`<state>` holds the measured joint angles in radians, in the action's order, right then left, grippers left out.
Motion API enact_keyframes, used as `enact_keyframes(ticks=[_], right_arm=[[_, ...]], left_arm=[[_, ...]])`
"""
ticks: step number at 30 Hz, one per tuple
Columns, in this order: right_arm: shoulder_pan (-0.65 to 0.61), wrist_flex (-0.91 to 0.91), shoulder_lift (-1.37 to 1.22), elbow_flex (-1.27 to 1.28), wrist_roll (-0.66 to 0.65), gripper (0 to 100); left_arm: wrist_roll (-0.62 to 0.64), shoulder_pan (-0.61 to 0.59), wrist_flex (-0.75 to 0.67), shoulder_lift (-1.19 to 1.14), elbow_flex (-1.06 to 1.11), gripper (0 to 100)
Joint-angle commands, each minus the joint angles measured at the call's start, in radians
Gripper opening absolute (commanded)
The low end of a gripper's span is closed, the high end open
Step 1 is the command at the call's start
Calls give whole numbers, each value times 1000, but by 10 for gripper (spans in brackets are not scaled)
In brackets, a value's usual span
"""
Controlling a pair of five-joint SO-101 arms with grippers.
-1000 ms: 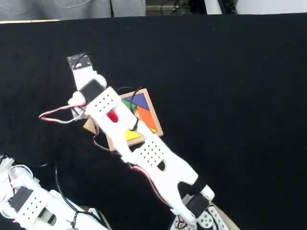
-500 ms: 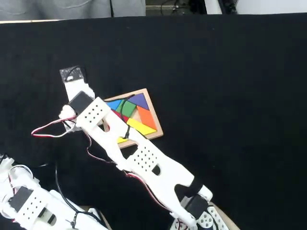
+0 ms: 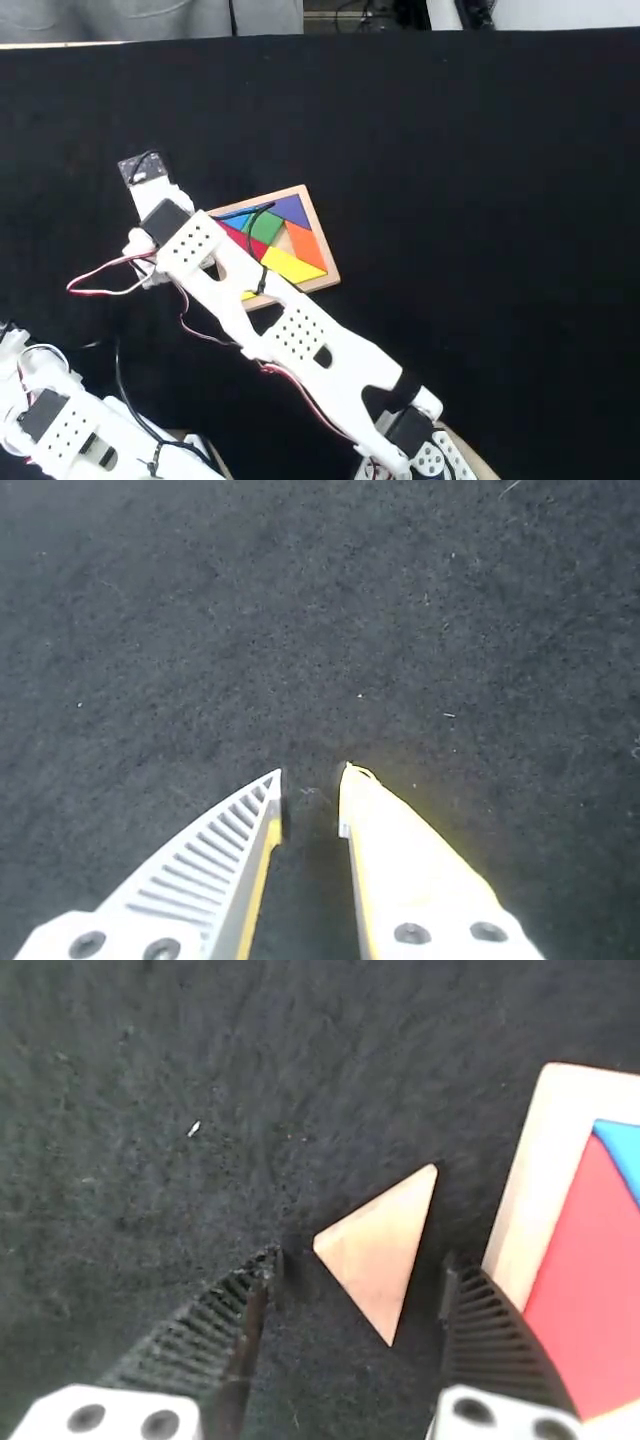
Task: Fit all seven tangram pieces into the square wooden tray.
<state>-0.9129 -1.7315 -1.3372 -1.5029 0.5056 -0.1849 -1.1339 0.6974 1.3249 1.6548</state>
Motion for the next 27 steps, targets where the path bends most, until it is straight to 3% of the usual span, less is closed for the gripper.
enact_keyframes(ticks=[1,6,27], right_arm=[[0,9,-5,-13,-17,246],[0,29,-4,-13,-75,176],[-2,95,-2,-15,-71,175]], left_arm=[[-3,12,-2,9,-4,109],[-3,12,-2,9,-4,109],[-3,12,-2,9,-2,109]])
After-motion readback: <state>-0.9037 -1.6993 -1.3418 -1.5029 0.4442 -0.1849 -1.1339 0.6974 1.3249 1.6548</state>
